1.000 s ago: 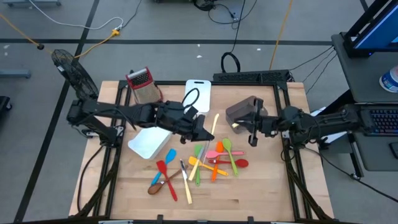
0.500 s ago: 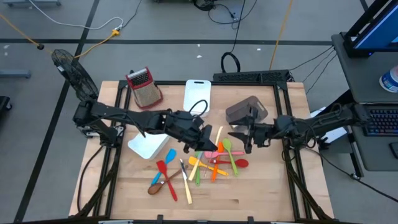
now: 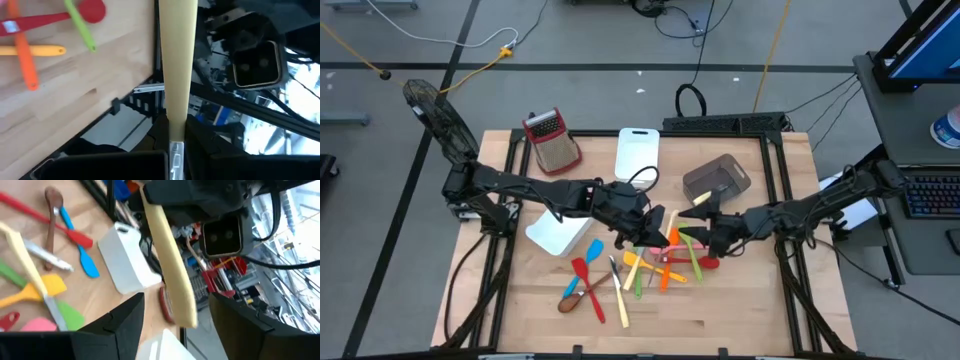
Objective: Pick & Place Kitchen Items
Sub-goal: Put the yellow table knife into the black bin
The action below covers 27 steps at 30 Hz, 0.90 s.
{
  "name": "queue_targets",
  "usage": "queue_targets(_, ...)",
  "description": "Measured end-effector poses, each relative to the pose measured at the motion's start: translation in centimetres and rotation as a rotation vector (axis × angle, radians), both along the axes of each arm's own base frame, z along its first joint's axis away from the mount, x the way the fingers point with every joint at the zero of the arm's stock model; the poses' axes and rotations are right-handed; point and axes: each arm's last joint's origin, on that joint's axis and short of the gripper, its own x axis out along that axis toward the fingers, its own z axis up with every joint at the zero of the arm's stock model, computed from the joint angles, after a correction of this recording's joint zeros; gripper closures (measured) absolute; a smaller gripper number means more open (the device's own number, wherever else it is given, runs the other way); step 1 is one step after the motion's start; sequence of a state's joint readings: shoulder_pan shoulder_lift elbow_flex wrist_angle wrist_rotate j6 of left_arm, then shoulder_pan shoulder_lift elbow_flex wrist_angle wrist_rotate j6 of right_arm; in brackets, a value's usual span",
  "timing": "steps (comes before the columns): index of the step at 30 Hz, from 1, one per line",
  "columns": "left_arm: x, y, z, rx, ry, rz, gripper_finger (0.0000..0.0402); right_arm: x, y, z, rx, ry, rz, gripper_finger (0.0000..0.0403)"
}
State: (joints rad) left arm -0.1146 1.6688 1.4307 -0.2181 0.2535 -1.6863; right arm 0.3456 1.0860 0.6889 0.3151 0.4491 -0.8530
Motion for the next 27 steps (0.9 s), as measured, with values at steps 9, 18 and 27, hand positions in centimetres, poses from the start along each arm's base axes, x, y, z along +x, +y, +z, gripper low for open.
queue_targets(9,-0.6,-0.5,-1.5,0.085,0.136,0.019,0.0383,1.5,0.5,-0.1,-0.030,0.077,-0.024,0.0183)
queue_targets(18,0.0,-1.7,-3.1,0.130,0.178,0.016,0.0383,3.0,0.8,-1.9,-0.074,0.180,-0.031,0.0183)
queue_targets(27,1.3,-3.1,-5.3,0.116,0.196,-0.001,0.0383,3.7,1.1,-3.4,-0.143,0.248,-0.014,0.0183)
